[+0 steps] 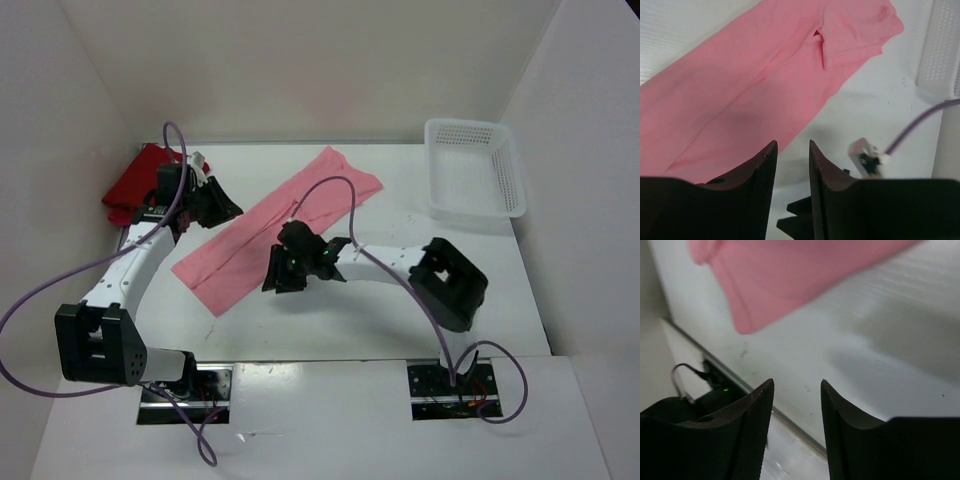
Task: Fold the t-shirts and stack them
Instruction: Rotate the tshirt 90 degrees
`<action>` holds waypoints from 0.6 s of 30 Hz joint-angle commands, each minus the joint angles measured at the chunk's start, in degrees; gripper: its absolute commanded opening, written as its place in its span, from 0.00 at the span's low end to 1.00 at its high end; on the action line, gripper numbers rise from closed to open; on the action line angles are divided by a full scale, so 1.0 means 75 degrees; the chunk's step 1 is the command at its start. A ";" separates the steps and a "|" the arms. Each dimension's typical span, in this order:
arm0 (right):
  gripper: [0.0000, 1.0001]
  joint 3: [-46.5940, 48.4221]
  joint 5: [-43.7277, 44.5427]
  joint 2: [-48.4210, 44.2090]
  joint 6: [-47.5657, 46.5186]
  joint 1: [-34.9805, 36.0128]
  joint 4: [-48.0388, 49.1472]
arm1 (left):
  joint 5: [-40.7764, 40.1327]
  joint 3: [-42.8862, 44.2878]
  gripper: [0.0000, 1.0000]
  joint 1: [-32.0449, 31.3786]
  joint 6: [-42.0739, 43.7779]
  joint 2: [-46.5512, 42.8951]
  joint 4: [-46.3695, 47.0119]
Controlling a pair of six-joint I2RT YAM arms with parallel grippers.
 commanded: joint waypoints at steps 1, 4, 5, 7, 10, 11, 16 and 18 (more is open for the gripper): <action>0.49 -0.0110 0.0021 0.0381 0.0697 -0.0063 0.1133 | -0.0119 0.0207 0.39 0.0105 0.0333 -0.0017 0.0238; 0.52 0.0077 0.0021 0.0979 0.0768 -0.0063 0.1310 | -0.0119 -0.0016 0.40 0.0105 0.0333 -0.0087 0.0238; 0.52 0.0078 0.0021 0.1108 0.0954 -0.0063 0.1472 | -0.0119 -0.0121 0.42 0.0105 0.0333 -0.0088 0.0238; 0.56 0.0264 0.0137 0.1493 0.1107 0.0006 0.1602 | -0.0119 -0.0203 0.44 0.0105 0.0333 -0.0088 0.0238; 0.56 0.0487 0.0301 0.2021 0.1470 0.0007 0.1720 | -0.0049 -0.0204 0.48 0.0105 0.0333 -0.0088 0.0320; 0.56 0.0569 0.0429 0.2128 0.1668 0.0007 0.1720 | -0.0049 -0.0273 0.50 0.0105 0.0333 -0.0088 0.0320; 0.34 0.1084 0.0981 0.2784 0.2185 0.0007 0.1698 | -0.0189 -0.0274 0.51 0.0105 0.0333 0.0052 0.0320; 0.12 0.1436 0.1064 0.3007 0.2279 0.0007 0.1322 | -0.0189 -0.0274 0.51 0.0105 0.0403 0.0134 0.0320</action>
